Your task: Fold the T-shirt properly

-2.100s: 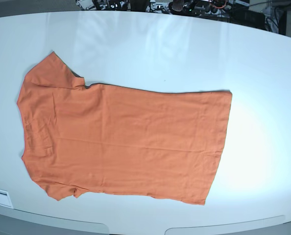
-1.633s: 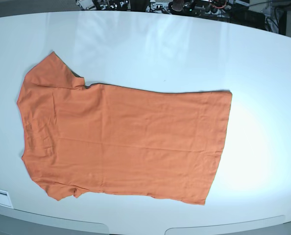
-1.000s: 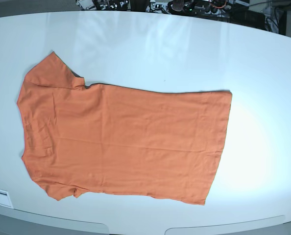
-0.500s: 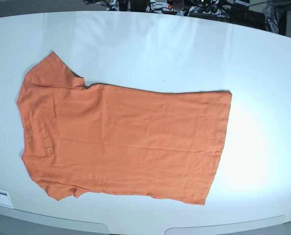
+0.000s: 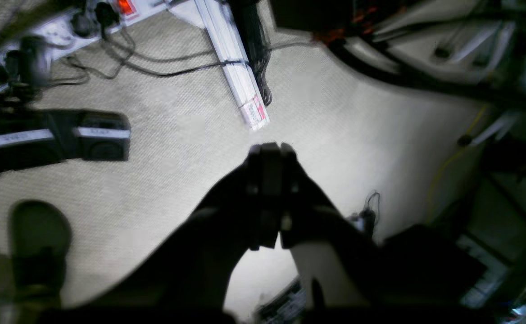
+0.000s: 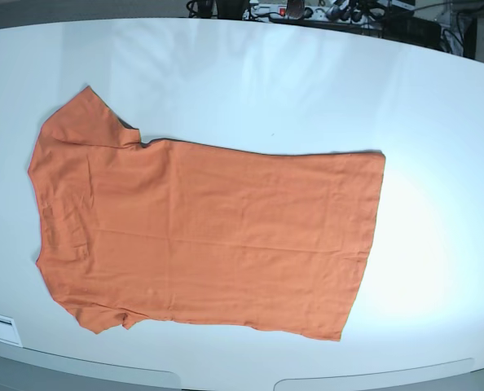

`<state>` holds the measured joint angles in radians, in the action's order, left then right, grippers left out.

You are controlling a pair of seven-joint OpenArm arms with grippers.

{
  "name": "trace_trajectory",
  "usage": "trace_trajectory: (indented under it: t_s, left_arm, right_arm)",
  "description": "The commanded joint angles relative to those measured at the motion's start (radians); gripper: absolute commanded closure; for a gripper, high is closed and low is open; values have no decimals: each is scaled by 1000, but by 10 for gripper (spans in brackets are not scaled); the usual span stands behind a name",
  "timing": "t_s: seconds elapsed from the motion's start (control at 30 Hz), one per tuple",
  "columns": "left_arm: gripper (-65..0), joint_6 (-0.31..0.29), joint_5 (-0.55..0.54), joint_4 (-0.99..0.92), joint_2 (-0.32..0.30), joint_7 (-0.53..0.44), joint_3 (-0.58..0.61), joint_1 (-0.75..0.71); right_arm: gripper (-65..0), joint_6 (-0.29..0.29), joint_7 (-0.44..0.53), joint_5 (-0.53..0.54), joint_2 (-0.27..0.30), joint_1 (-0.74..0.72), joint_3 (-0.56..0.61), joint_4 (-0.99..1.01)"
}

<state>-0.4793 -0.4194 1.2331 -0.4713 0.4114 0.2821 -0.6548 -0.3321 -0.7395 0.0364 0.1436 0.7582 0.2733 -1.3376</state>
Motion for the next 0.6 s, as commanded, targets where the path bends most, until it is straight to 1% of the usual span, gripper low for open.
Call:
trace_trajectory:
  t_s: [0.0, 0.07, 0.13, 0.23, 0.3, 0.4, 0.5, 0.57]
  left_arm:
    - [0, -5, -8, 61, -39, -6, -2, -34]
    - [0, 32, 2, 167, -100, -4, -2, -87]
    - [0, 61, 3, 272, -159, 19, -2, -138]
    - [0, 66, 3, 422, -236, 67, -6, -207]
    - [0, 65, 3, 517, -274, 89, -29, -249]
    - [0, 66, 5, 653, -303, 121, -100, -301]
    - [0, 67, 67, 779, -304, 121, -205, -334]
    - [0, 100, 100, 848, -304, 120, -267, -333]
  right_arm:
    - [0, -6, -9, 11, 19, 51, 2, -71]
    - [0, 20, -15, 11, 60, 130, 2, -209]
    - [0, 49, -14, 11, 98, 212, 2, -343]
    - [0, 89, -14, -1, 149, 328, 2, -524]
    - [0, 120, -14, -55, 174, 394, 2, -629]
    - [0, 174, -14, -177, 204, 469, 2, -754]
    - [0, 223, -14, -302, 220, 518, 2, -852]
    - [0, 256, -14, -367, 223, 527, 1, -901]
